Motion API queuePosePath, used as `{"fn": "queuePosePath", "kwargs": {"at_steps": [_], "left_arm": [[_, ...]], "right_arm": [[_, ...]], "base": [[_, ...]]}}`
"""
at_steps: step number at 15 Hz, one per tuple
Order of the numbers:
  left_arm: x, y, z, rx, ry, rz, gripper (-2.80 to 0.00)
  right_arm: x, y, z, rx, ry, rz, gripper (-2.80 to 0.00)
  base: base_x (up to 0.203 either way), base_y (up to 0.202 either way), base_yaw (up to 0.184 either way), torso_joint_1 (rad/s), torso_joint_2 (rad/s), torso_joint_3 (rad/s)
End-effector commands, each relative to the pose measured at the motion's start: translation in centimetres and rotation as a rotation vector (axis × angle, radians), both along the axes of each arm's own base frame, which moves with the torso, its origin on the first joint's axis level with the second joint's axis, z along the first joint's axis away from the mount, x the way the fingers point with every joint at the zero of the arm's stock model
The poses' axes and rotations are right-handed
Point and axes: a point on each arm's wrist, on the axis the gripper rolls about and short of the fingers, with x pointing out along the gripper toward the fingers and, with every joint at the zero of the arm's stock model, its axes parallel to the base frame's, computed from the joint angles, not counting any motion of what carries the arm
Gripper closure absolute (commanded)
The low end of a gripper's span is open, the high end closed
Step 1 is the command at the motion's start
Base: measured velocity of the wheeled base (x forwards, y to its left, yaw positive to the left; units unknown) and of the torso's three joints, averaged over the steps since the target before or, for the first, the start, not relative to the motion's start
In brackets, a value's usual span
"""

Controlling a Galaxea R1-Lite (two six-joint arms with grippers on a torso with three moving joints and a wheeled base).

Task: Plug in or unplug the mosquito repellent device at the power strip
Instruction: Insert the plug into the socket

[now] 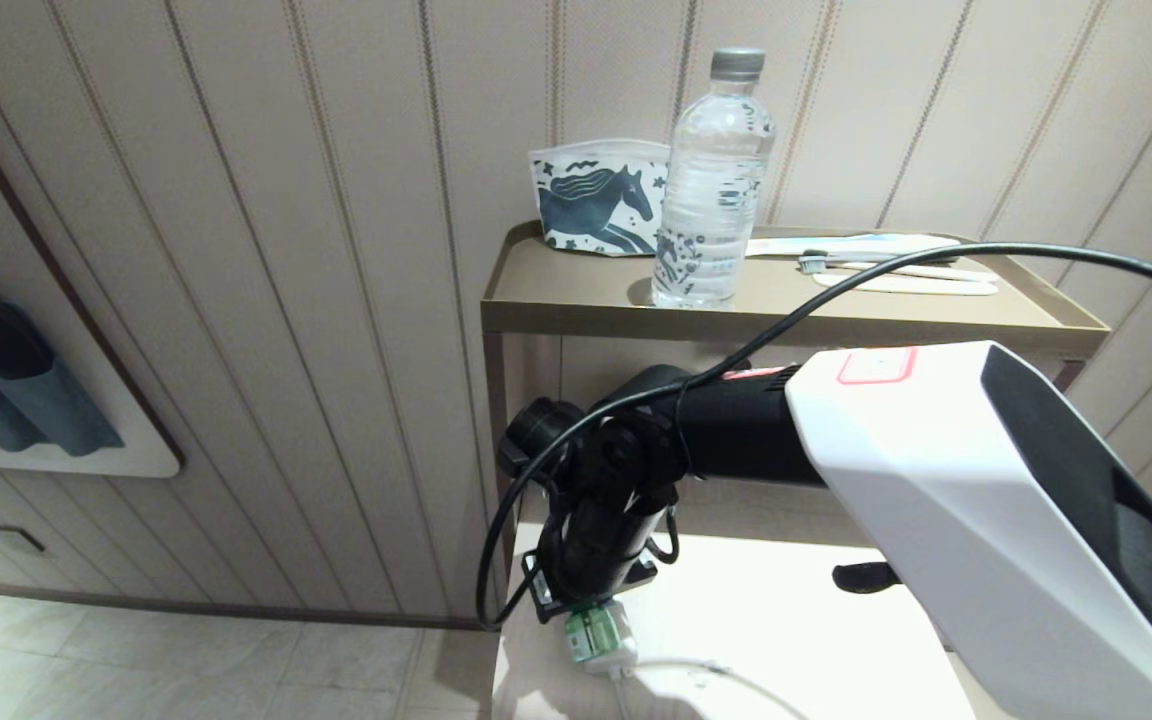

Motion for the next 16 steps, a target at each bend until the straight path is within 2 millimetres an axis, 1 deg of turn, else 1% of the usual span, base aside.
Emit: {"fn": "queuePosePath", "kwargs": {"at_steps": [1,3,5,7,8,12,16], "left_arm": [[0.0,0.0,0.0,0.000,0.000,0.000,0.00],[0.0,0.0,0.0,0.000,0.000,0.000,0.00],[0.0,0.0,0.0,0.000,0.000,0.000,0.00],[0.0,0.0,0.0,0.000,0.000,0.000,0.00],[0.0,0.0,0.0,0.000,0.000,0.000,0.00],[0.0,0.0,0.0,0.000,0.000,0.000,0.00],[0.0,0.0,0.0,0.000,0.000,0.000,0.00]], "right_arm": [[0.5,0.2,-0.4,0.016,-0.020,-0.010,0.00],[1.0,0.3,0.2,0.026,-0.094,-0.033,0.00],[1.3,0.3,0.6,-0.007,-0.185,-0.067,0.00],[1.9,-0.4,1.0,-0.001,-0.198,-0.092,0.00],[2.3,-0.8,1.0,-0.005,-0.204,-0.108,0.00],[3.1,-1.0,0.3,-0.023,-0.230,-0.140,0.00],[3.2,-0.8,-0.2,-0.024,-0.226,-0.148,0.00]], "base": [[0.000,0.000,0.000,0.000,0.00,0.000],[0.000,0.000,0.000,0.000,0.00,0.000],[0.000,0.000,0.000,0.000,0.00,0.000],[0.000,0.000,0.000,0.000,0.00,0.000],[0.000,0.000,0.000,0.000,0.00,0.000],[0.000,0.000,0.000,0.000,0.00,0.000],[0.000,0.000,0.000,0.000,0.00,0.000]]}}
